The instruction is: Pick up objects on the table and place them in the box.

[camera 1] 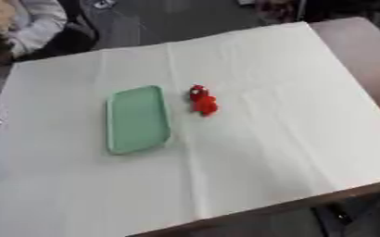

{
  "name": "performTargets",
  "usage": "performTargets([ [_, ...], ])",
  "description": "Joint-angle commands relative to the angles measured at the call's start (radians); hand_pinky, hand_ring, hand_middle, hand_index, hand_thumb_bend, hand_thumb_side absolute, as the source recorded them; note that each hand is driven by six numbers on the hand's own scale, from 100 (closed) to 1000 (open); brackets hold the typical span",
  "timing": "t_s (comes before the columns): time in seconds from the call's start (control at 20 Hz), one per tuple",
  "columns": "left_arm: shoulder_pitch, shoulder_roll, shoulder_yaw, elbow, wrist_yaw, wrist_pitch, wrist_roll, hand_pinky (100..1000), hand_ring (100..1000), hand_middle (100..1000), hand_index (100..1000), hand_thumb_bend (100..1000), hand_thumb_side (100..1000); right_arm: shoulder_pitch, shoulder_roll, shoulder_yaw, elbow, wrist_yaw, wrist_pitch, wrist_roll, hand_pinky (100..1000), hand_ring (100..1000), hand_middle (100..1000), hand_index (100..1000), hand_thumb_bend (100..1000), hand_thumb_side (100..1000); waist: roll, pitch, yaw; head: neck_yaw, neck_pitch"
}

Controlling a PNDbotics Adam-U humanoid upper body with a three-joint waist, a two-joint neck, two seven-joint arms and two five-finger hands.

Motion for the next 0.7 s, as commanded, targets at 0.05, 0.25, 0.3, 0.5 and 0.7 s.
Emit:
performTargets([
  [0.05,-0.015,0.014,0.002,-0.014,0.004,-0.001,-0.007,431,437,589,679,427,765,-0.047,-0.003,0.025,0.052,0.08,0.006,0.014,800,1000,531,837,298,792,-0.002,-0.009,0.003,-0.015,-0.001],
  [0.25,-0.013,0.013,0.001,-0.014,0.006,0.0,-0.009,430,437,589,679,426,764,-0.076,0.032,0.049,0.126,0.163,0.008,0.015,811,1000,542,856,305,799,-0.001,-0.007,0.006,-0.017,-0.001],
  [0.3,-0.013,0.013,0.0,-0.014,0.006,0.0,-0.009,429,436,589,679,424,764,-0.083,0.046,0.055,0.145,0.186,0.01,0.012,810,1000,543,859,307,798,0.0,-0.007,0.008,-0.02,-0.001],
  [0.5,-0.015,0.009,-0.005,-0.014,0.013,0.002,-0.016,426,434,588,680,422,768,-0.104,0.098,0.081,0.215,0.263,0.006,0.011,747,1000,544,866,375,839,0.0,-0.007,0.013,-0.031,-0.001],
  [0.7,-0.015,0.005,-0.007,-0.014,0.018,0.002,-0.019,424,432,588,680,421,769,-0.121,0.139,0.102,0.283,0.315,-0.004,0.032,753,1000,536,863,363,865,0.001,-0.006,0.016,-0.043,-0.001],
])
